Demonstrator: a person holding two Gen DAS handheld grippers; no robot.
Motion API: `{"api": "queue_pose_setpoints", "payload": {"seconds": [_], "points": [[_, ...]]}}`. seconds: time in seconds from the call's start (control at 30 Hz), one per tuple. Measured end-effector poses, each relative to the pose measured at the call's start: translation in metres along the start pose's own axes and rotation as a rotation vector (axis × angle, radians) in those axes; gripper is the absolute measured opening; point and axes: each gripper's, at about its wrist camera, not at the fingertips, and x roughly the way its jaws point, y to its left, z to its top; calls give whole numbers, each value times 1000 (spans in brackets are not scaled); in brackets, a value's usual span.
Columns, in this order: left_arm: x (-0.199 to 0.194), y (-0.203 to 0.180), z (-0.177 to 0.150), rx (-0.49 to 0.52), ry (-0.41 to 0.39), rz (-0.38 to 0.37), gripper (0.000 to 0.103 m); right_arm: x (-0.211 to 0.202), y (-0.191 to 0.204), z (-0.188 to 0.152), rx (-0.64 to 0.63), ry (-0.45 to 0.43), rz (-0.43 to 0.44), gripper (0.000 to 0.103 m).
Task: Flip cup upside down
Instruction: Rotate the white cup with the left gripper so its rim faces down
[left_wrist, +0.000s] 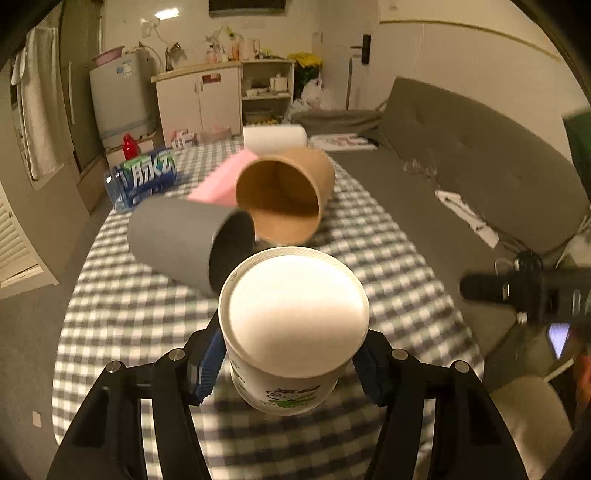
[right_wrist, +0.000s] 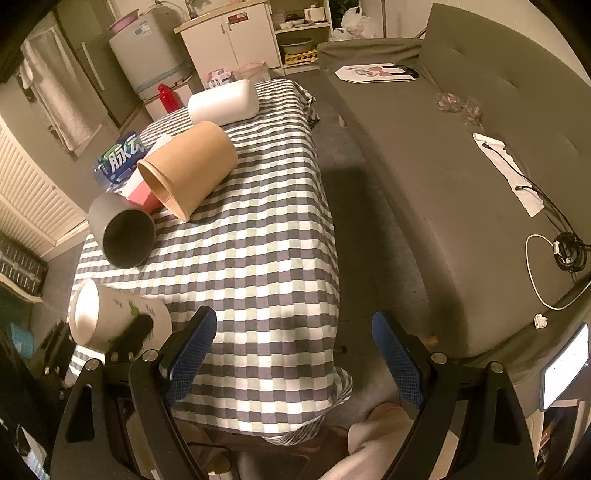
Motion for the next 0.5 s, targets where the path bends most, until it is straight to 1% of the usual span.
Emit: {"api": "queue_pose_setpoints", "payload": {"seconds": [0.07, 0.2, 0.33, 0.4, 0.47, 0.5], "points": [[6, 1, 6, -4, -10, 0, 63, 0, 1, -1, 1, 1, -2, 86], [21, 2, 8, -4, 4, 6, 63, -1, 2, -3, -3, 3, -3, 86], [24, 2, 5, -7, 2, 7, 63, -3, 4, -2, -9, -3, -5, 86], [23, 2, 6, -7, 1, 3, 65, -4, 4, -2, -11, -6, -6, 86], [21, 2, 8, -2, -2, 14, 74, -4, 4, -1, -11, -9, -7, 86], [18, 1, 9, 1, -11, 28, 83, -5, 4, -1, -10, -10, -6, 86]]}}
